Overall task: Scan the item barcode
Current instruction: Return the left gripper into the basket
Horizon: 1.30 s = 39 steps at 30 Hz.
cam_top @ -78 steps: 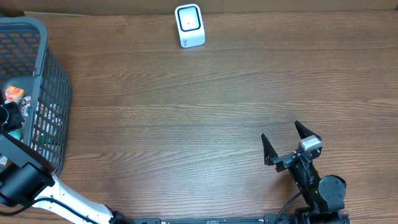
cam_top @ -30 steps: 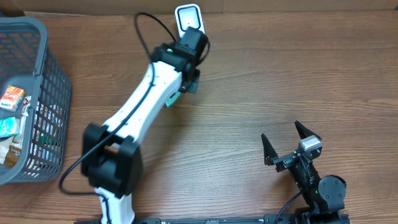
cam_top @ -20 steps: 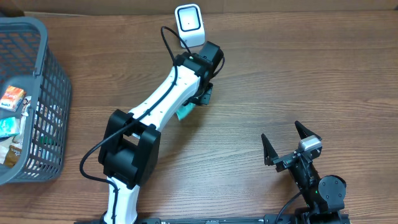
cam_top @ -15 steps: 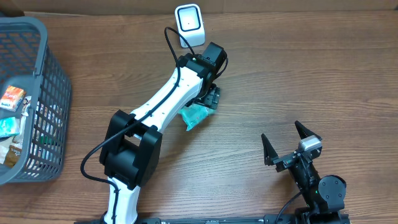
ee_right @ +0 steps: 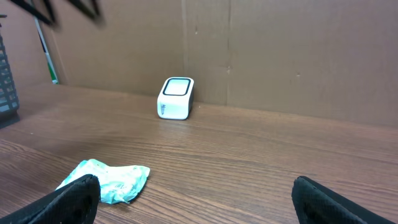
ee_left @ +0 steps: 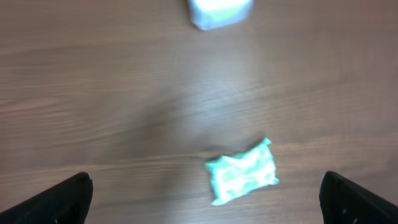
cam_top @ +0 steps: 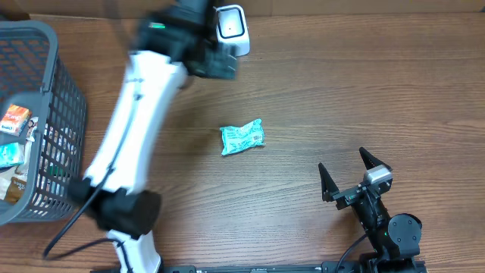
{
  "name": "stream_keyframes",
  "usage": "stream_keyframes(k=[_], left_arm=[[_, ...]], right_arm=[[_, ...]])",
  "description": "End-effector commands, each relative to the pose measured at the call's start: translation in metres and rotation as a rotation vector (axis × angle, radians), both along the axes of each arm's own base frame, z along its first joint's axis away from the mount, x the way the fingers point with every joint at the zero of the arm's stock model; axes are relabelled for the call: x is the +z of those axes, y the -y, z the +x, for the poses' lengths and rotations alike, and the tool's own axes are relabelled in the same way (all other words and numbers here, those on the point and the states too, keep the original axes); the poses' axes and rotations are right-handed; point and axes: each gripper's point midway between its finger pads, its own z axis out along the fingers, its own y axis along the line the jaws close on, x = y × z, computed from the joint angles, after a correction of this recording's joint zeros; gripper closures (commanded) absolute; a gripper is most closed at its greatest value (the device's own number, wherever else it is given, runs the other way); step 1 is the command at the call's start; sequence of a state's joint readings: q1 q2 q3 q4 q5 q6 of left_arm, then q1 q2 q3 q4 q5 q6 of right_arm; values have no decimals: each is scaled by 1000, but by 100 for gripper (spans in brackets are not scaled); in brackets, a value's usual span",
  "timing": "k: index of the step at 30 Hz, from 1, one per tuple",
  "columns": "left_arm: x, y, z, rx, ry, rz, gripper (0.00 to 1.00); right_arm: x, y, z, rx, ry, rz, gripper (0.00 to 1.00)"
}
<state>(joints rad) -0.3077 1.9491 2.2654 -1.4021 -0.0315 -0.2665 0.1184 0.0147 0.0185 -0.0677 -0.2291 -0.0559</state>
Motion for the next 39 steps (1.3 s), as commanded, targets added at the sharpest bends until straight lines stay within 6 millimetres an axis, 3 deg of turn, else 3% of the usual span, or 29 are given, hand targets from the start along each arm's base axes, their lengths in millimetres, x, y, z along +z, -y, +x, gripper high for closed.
stream_keyframes(k=[1, 6, 10, 15, 19, 23, 29, 34, 39], left_arm=[[63, -63, -15, 160, 109, -69, 0], [82, -157, -41, 433, 114, -132, 0], [85, -236, -65, 673, 115, -192, 7], [79, -316, -101, 940, 116, -218, 9], [69, -364, -134, 1132, 103, -238, 9], [47, -390, -155, 1230, 54, -239, 8], [-14, -408, -173, 1257, -104, -193, 8], [-58, -411, -176, 1185, -189, -151, 7], [-87, -413, -170, 1097, -201, -133, 4]], right_arm=[[-1, 0, 0, -1, 8, 3, 0], [-1, 0, 0, -1, 8, 3, 0], [-1, 0, 0, -1, 8, 3, 0], [-1, 0, 0, -1, 8, 3, 0], [-1, 0, 0, -1, 8, 3, 0], [-1, 0, 0, -1, 8, 3, 0], [-1, 0, 0, -1, 8, 3, 0], [-1, 0, 0, -1, 8, 3, 0], [-1, 0, 0, -1, 8, 3, 0]])
